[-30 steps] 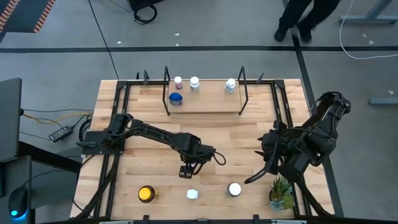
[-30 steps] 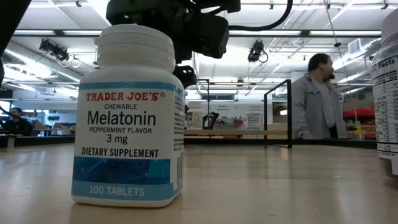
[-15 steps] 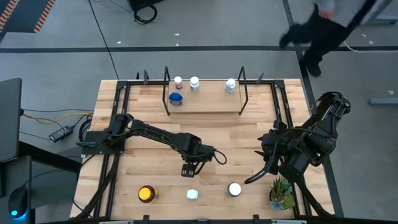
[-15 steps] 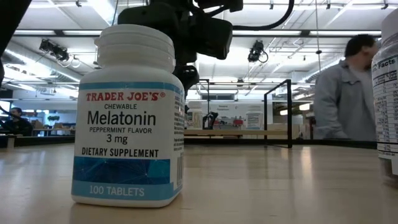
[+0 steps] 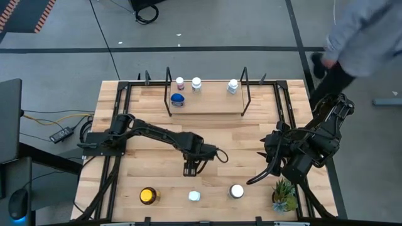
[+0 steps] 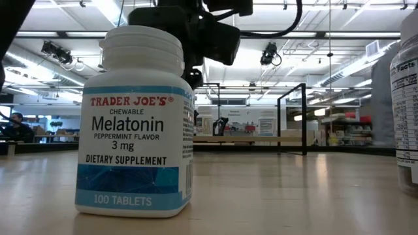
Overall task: Pick and place medicine bottles onto shelf by color
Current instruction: Put the orange pill bottle on the shelf
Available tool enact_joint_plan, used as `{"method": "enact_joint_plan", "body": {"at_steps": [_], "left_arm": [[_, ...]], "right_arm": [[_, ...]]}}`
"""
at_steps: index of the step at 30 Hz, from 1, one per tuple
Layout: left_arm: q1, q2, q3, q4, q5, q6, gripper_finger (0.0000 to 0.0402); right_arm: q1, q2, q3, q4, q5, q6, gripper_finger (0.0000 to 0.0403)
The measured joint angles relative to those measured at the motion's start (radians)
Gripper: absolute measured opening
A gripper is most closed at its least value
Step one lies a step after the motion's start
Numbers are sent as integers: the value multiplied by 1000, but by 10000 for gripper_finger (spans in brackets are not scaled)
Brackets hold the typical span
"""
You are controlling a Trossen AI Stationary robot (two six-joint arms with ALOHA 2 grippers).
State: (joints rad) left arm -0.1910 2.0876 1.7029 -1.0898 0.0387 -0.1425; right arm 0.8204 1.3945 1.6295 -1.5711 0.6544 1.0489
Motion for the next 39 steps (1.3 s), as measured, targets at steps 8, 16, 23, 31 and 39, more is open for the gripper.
{"method": "enact_joint_plan", "body": {"at_steps": [8, 16, 23, 31, 39], "left_arm": [[132, -3, 158, -104, -77, 129, 213], [374, -3, 245, -127, -89, 242, 210], [542, -3, 299, -108, -88, 217, 222], [605, 10, 305, -74, -50, 215, 215], [615, 59, 305, -53, -60, 180, 219]], "right_arm": [[0, 0, 0, 0, 0, -11, 231], [0, 0, 0, 0, 14, -10, 231], [-36, 0, 0, 0, 136, 19, 231], [-180, 0, 0, 0, 80, 33, 231], [-281, -4, 25, 15, 42, -17, 231]]}}
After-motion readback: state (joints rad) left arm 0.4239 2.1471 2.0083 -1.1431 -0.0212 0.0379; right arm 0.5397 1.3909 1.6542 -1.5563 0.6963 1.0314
